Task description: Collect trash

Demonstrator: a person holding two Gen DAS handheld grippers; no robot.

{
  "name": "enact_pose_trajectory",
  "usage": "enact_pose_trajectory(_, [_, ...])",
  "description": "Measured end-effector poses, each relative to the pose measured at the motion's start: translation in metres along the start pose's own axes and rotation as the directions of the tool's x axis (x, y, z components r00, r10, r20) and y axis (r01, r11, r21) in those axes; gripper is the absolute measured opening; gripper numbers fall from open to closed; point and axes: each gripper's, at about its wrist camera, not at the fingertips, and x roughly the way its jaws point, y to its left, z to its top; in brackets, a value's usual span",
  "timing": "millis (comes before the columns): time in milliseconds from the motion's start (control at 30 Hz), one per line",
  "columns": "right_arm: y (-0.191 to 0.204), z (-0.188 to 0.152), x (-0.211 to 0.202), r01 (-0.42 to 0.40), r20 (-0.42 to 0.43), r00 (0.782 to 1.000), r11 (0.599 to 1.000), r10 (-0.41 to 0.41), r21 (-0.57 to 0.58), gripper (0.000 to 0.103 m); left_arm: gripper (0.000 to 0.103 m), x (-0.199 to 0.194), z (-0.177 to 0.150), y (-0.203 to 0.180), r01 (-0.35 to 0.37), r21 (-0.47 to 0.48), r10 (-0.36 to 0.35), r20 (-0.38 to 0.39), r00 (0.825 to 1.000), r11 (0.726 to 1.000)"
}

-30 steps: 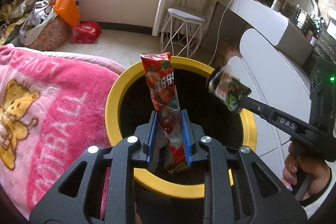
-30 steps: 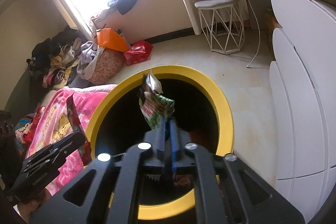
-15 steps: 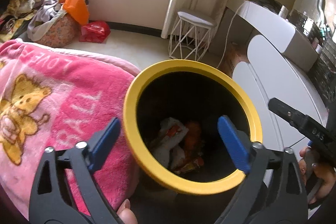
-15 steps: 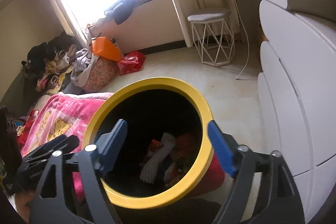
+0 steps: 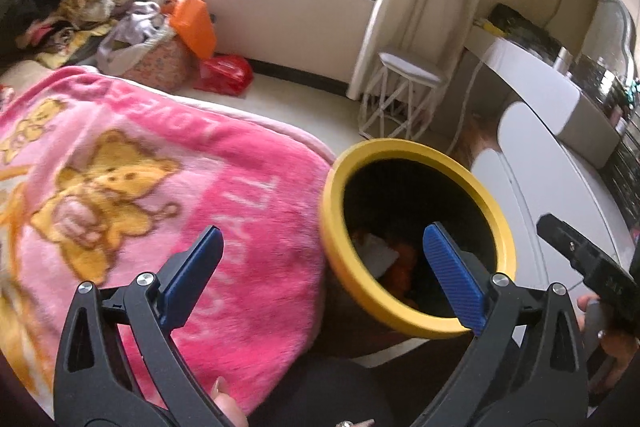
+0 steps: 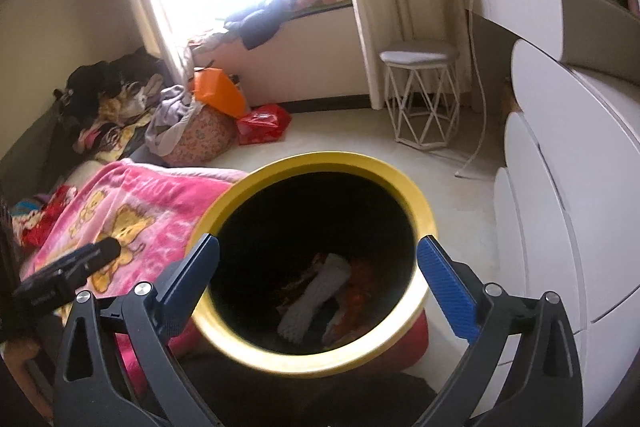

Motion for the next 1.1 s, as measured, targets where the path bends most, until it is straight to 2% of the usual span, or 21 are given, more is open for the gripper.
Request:
enact_pose_trajectory(67, [0.011,-0.006,-0.005,-0.007,0.027,1.0,0.999,0.008,-0.033,0.096,0.092,-0.01,-0.003,0.008,-0.031,-0.009,0.031,0.021,0.999,0.999])
enact_pose_trajectory(200, [0.035,-0.02,-0.022,-0.009,0.137,0.99,0.994,0.024,-0.107,0.096,0.092,-0.03,-0.01,0.02,-0.081,-0.015,0.082,0.076,0.994,0.997])
enact_pose_trajectory(333, [0.052,-0.033,-0.034,0.012,0.246,0.969,0.99,0.024,-0.142,0.096,0.092,-0.051,-0.022,0.028,-0.109,-0.027,0.112,0.153,0.982,0.994])
enact_pose_trajectory(467, [0.063,-0.045,-0.04,0.053,0.315,0.949,0.982,0.006,-0.179,0.096,0.092,-0.065,-0.033,0.027,-0.133,-0.011,0.133,0.206,0.969,0.991])
enact_pose_trajectory(567, [0.064,-0.051,-0.039,0.077,0.339,0.941,0.979,-0.009,-0.187,0.096,0.092,-0.071,-0.041,0.022,-0.155,0.01,0.148,0.235,0.961,0.988])
enact_pose_trajectory(767, [0.058,-0.056,-0.045,0.097,0.391,0.92,0.982,-0.028,-0.159,0.096,0.092,-0.071,-0.048,0.019,-0.128,0.013,0.121,0.244,0.962,0.992])
enact_pose_trajectory(1100, [0.057,-0.061,-0.049,0.094,0.395,0.918,0.982,-0.022,-0.163,0.096,0.092,-0.071,-0.051,0.018,-0.111,0.011,0.105,0.241,0.965,0.994])
